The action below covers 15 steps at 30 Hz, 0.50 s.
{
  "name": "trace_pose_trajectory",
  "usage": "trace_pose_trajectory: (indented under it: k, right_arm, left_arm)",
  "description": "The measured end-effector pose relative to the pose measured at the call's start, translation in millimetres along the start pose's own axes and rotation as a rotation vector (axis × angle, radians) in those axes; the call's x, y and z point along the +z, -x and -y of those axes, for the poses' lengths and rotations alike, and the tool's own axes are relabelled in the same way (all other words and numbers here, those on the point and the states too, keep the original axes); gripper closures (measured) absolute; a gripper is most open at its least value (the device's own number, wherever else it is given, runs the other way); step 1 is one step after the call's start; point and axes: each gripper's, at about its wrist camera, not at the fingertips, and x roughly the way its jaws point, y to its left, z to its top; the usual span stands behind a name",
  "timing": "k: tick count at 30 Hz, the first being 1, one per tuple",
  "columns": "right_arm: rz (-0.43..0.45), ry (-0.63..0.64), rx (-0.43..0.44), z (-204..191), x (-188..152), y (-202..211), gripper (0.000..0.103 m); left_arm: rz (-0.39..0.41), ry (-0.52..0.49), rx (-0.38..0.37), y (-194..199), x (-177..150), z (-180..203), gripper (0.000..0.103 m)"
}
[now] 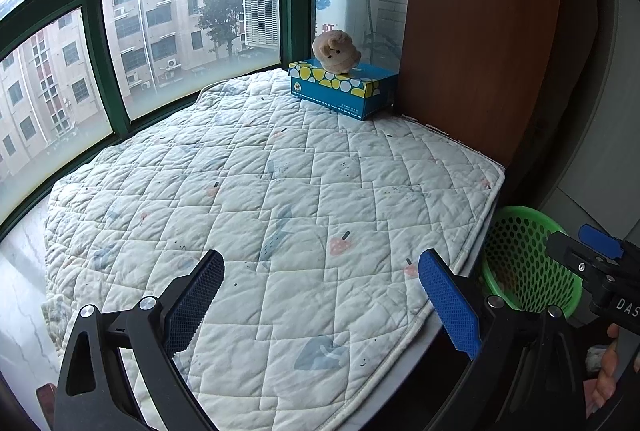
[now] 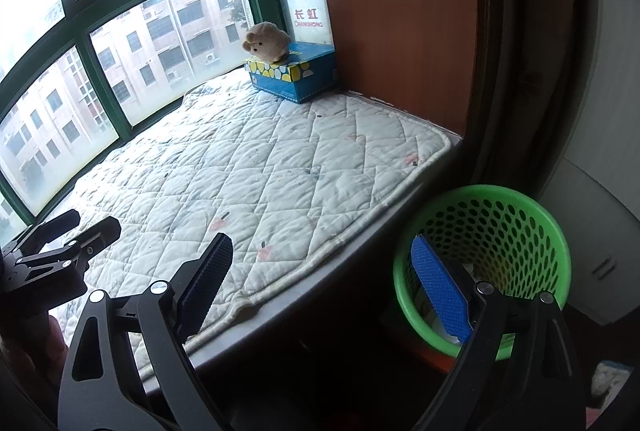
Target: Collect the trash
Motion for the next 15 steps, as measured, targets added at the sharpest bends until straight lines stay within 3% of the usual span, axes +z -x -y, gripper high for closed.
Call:
trace_pose_trajectory:
  k: [15]
  right_arm:
    - [-0.008,-0.004,0.009,-0.3,-2.5,-2.1,0.013]
  left_arm:
    - [-0.001,0.006,0.006,-0.6,1.2,2.1,0.009]
